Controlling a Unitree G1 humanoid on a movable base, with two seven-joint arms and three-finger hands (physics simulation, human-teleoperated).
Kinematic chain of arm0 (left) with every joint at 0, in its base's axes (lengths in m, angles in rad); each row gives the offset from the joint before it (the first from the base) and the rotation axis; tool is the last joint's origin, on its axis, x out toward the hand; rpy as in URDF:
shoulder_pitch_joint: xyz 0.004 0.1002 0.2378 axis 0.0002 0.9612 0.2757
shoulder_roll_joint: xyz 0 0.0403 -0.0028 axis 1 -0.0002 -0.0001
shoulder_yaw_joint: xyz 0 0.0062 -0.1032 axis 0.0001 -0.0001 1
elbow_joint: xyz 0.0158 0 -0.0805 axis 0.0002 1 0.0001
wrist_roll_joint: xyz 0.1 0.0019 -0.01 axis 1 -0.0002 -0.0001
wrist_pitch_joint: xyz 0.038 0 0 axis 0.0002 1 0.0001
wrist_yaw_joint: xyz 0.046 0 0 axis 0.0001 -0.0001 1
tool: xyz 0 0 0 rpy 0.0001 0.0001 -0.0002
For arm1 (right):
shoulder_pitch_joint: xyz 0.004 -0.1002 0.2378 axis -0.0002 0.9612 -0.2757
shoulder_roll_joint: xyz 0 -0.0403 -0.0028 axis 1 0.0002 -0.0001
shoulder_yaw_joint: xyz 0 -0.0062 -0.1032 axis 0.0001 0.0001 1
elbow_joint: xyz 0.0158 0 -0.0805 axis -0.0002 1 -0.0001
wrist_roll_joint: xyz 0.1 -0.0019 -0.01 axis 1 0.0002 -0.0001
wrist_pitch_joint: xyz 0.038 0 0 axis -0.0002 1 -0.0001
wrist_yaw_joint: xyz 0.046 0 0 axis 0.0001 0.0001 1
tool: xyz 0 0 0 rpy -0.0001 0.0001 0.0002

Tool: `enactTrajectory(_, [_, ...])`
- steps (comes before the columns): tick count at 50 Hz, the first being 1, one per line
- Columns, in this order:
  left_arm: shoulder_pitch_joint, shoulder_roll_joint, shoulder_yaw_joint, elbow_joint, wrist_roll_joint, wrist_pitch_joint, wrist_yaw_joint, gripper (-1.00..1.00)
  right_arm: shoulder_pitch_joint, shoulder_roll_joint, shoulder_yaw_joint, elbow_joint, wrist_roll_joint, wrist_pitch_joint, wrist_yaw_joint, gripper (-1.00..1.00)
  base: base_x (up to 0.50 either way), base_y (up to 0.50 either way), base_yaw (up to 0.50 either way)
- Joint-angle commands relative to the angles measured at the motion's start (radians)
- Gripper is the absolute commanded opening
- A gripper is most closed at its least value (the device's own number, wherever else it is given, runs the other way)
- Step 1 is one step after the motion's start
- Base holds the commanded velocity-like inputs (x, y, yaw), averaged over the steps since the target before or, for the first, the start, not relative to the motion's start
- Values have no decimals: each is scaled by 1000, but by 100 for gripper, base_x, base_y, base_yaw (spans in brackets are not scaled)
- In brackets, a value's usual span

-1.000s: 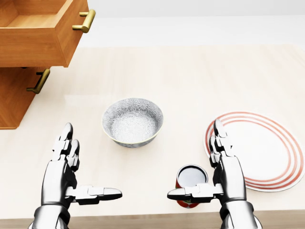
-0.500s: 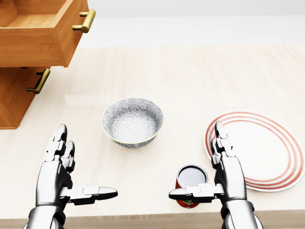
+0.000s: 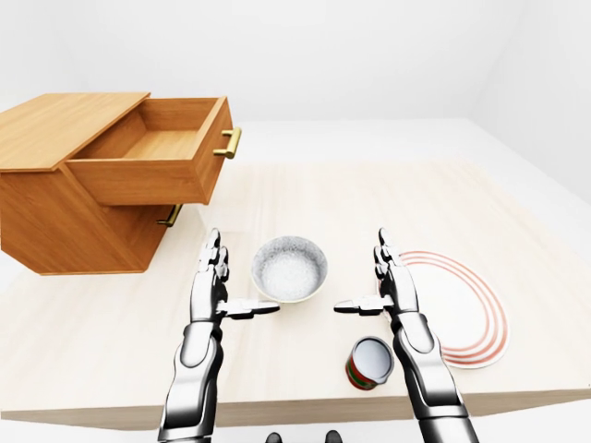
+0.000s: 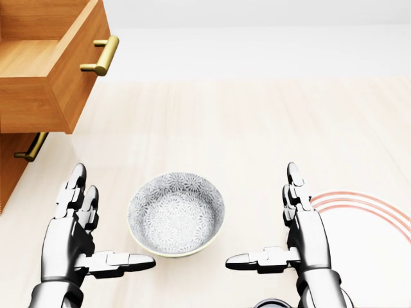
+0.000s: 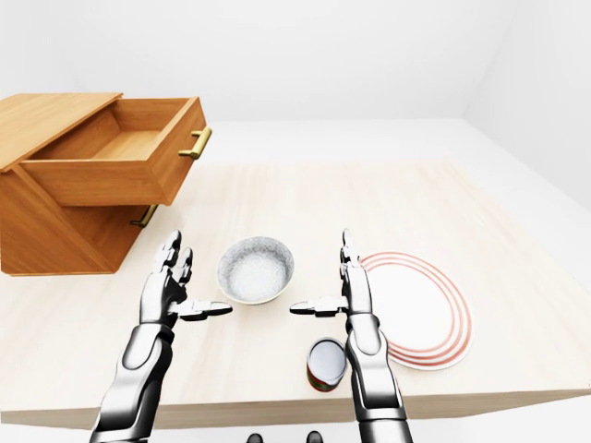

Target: Put the bowl on top of the cabinet.

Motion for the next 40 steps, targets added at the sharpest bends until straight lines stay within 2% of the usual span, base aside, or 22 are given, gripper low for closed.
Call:
enactTrajectory(1, [8, 0, -1, -13, -4, -4, -8, 100, 4, 1, 3, -10, -5, -2, 0, 100, 50, 0, 0])
enactTrajectory(7, [7, 0, 0, -8, -5, -4, -12, 100, 5, 2, 3, -15, -4, -1, 1, 100, 50, 0, 0])
enactTrajectory(15, [13, -1, -3, -27, -2, 7, -12, 100, 2, 1, -2, -11, -3, -4, -6, 100, 50, 0, 0])
enactTrajectory(16, [16, -3, -4, -30, 1, -13, -11, 100, 0, 1, -5, -4, -1, -24, -11, 100, 0, 0, 0])
enactTrajectory(20, [19, -2, -7, -31, 6, -27, -14, 100, -3, 1, -9, -2, -4, -14, -28, 100, 0, 0, 0])
enactTrajectory(24, [31, 0, -24, -41, 44, -77, -24, 100, -5, 0, -10, 6, -3, -20, -33, 100, 0, 0, 0])
enactTrajectory(27, [54, 1, -47, -71, 91, -103, -31, 100, -9, -1, -12, 16, -3, -23, -36, 100, 0, 0, 0])
enactTrajectory(28, [72, 4, -64, -88, 132, -130, -29, 100, -10, -1, -13, 17, -2, -23, -38, 100, 0, 0, 0])
enactTrajectory(29, [77, 3, -70, -93, 144, -138, -33, 100, -11, -1, -13, 18, 0, -24, -38, 100, 0, 0, 0])
enactTrajectory(31, [89, 3, -85, -99, 174, -149, -40, 100, -13, -1, -14, 23, 2, -27, -39, 100, 0, 0, 0])
enactTrajectory(34, [105, 1, -101, -106, 207, -149, -41, 100, -13, -1, -13, 26, 1, -30, -41, 100, 0, 0, 0])
enactTrajectory(37, [132, 4, -139, -115, 292, -149, -20, 100, -18, -1, -12, 40, 0, -37, -42, 100, 0, 0, 0])
enactTrajectory(40, [136, 4, -145, -115, 306, -149, -19, 100, -19, -2, -13, 41, 0, -37, -43, 100, 0, 0, 0])
